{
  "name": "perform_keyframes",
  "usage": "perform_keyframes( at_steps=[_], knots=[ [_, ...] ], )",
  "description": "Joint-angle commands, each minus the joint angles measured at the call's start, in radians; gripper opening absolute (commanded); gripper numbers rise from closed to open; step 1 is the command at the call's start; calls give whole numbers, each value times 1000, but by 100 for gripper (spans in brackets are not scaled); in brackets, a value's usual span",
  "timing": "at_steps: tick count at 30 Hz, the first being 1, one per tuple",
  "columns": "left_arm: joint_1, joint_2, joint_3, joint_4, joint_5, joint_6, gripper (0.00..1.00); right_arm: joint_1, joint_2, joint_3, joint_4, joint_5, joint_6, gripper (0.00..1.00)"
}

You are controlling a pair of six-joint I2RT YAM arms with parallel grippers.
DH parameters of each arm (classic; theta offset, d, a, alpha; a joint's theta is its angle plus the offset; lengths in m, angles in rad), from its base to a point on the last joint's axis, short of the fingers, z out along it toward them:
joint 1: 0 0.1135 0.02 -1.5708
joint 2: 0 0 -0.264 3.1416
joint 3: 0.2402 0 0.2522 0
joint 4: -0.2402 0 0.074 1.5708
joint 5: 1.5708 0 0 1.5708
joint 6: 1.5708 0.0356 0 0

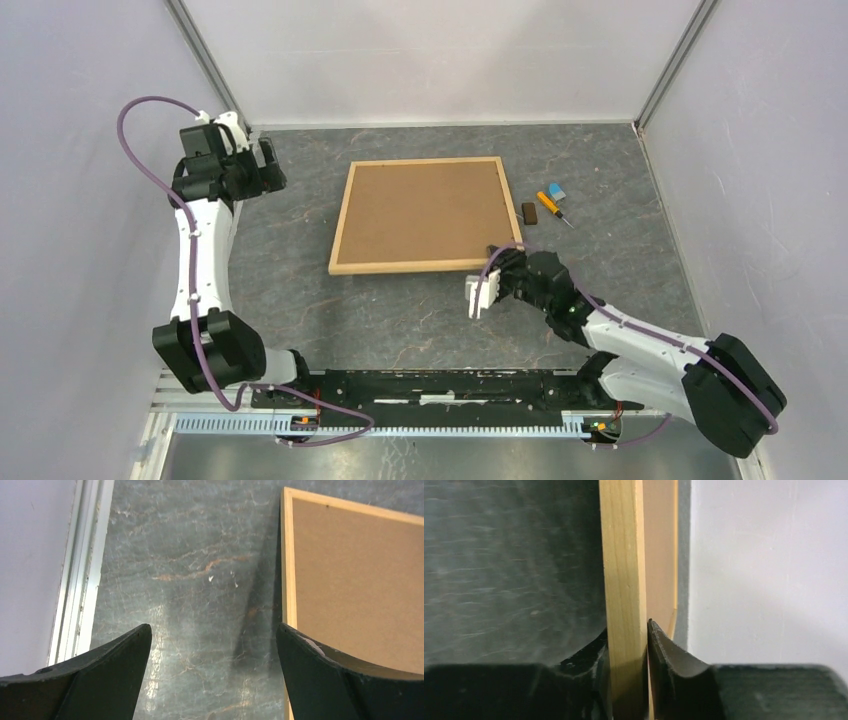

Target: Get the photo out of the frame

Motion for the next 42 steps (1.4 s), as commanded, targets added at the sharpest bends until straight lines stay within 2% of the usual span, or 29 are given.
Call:
perform_keyframes(
  at_steps=[1,3,6,9,16,24,28,32,34,36,38,42],
  knots=[
    [1,-71,-60,33,28,89,100,57,-49,-153,189,-104,58,36],
    [0,-82,-95,37,50,106,100,66,-50,-209,219,-103,57,45],
    [0,-89,-139,36,84,135,100,72,-39,-226,168,-121,58,60],
    [-1,-81,-155,18,93,149,100,76,-24,-191,78,-160,74,74],
    [-1,-83,-178,-3,131,162,100,84,30,-45,-182,-272,105,97],
    [-21,-81,-174,-46,162,232,100,77,93,169,-569,-257,89,98],
    [-29,-68,-173,-56,165,257,100,39,146,318,-819,-334,41,98],
    [-30,-44,-164,-60,171,265,100,3,192,447,-997,-393,35,98],
    [-31,-38,-156,-60,189,267,100,-19,204,508,-1035,-401,64,98],
    [-45,-38,-152,-59,202,285,100,-85,230,584,-1035,-433,146,98],
    [-71,-43,-149,-54,196,303,100,-201,295,692,-1047,-466,245,98],
    [-127,-59,-165,-33,179,327,100,-392,501,910,-1125,-482,410,98]
  ],
)
